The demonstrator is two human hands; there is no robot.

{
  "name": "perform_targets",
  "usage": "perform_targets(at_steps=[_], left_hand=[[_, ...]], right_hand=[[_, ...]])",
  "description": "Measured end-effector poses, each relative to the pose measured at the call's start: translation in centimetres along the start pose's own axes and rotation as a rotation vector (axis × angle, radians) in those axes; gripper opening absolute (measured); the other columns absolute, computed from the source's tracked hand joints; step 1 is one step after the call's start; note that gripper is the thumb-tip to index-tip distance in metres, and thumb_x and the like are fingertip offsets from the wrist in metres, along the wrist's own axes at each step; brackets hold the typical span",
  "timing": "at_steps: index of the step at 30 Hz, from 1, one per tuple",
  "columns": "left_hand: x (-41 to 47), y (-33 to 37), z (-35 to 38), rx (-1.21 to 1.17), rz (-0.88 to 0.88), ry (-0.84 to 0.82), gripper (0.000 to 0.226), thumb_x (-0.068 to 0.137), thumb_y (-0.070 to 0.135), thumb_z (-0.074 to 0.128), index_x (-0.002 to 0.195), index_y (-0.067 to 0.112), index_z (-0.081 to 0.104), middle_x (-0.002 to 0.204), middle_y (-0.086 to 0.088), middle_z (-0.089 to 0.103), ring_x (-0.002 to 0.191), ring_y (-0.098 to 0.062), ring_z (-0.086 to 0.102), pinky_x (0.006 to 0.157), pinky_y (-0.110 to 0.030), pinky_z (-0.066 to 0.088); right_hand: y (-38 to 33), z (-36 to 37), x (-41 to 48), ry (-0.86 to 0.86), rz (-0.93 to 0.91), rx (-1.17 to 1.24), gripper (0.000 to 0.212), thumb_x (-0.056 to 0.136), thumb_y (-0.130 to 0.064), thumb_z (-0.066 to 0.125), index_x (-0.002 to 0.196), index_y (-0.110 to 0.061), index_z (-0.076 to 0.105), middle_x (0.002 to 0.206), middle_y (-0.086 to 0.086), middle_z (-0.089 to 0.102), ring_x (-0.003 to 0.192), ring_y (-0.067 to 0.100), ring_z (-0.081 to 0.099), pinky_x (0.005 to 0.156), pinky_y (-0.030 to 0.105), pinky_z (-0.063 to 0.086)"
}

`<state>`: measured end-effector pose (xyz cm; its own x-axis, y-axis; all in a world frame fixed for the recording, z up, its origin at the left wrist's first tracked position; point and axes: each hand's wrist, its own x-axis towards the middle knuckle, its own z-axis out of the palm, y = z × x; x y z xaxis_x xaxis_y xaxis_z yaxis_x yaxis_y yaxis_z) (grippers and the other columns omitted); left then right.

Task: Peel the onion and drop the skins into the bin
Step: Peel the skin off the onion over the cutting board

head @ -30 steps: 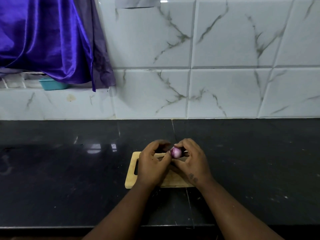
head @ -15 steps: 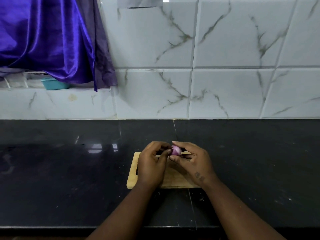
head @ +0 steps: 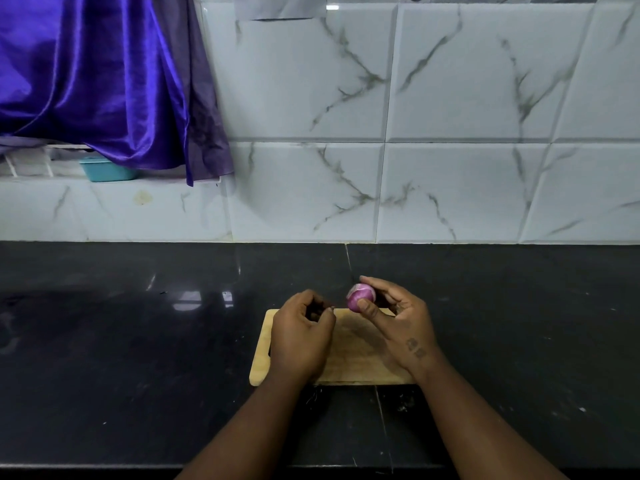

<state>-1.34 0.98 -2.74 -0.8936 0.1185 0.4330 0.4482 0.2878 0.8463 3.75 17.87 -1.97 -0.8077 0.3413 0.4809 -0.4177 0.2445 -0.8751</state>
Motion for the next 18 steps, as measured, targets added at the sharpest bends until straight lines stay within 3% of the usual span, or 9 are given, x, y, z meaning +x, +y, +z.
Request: perform_targets(at_steps=[3,9,12,18], left_hand=[[0.0,0.1,0.1,0.083,0.009,-0.013,0.020,0.093,0.023,0.074,0.074,0.025,0.074,0.077,0.005,0.072,0.076,-0.009,0.068,0.067,-0.029,0.055],[0.2,-0.3,0.4,0.022,-0.076,-0.098,0.013,0.086,0.020,0.084,0.078,0.025,0.076,0.077,0.002,0.076,0.072,-0.017,0.075,0.069,-0.047,0.067],[0.1,-0.3,0.3,-0.057,-0.080,-0.115,0.012,0.089,0.017,0.079,0.082,0.025,0.075,0.079,0.000,0.076,0.075,-0.023,0.075,0.068,-0.056,0.066],[-0.5,0.7,0.1,-0.102,-0.031,-0.165,0.023,0.090,0.046,0.077,0.079,0.026,0.074,0.078,-0.001,0.077,0.076,-0.020,0.075,0.068,-0.053,0.065]], right_hand=[[0.1,0.0,-0.1,-0.012,0.009,-0.001,0.044,0.079,-0.013,0.086,0.122,-0.014,0.075,0.115,-0.003,0.078,0.103,0.000,0.073,0.081,0.010,0.055],[0.4,0.2,-0.2,-0.024,0.016,0.002,0.048,0.072,-0.006,0.091,0.117,-0.011,0.075,0.116,0.005,0.075,0.103,0.019,0.074,0.079,0.018,0.059],[0.4,0.4,-0.2,-0.023,-0.018,-0.070,0.051,0.065,-0.008,0.095,0.112,-0.016,0.076,0.115,0.005,0.071,0.102,0.014,0.072,0.083,0.019,0.058],[1.1,0.8,-0.2,0.032,-0.082,-0.220,0.040,0.066,-0.014,0.095,0.093,-0.019,0.066,0.106,0.004,0.064,0.094,0.014,0.069,0.077,0.023,0.058]])
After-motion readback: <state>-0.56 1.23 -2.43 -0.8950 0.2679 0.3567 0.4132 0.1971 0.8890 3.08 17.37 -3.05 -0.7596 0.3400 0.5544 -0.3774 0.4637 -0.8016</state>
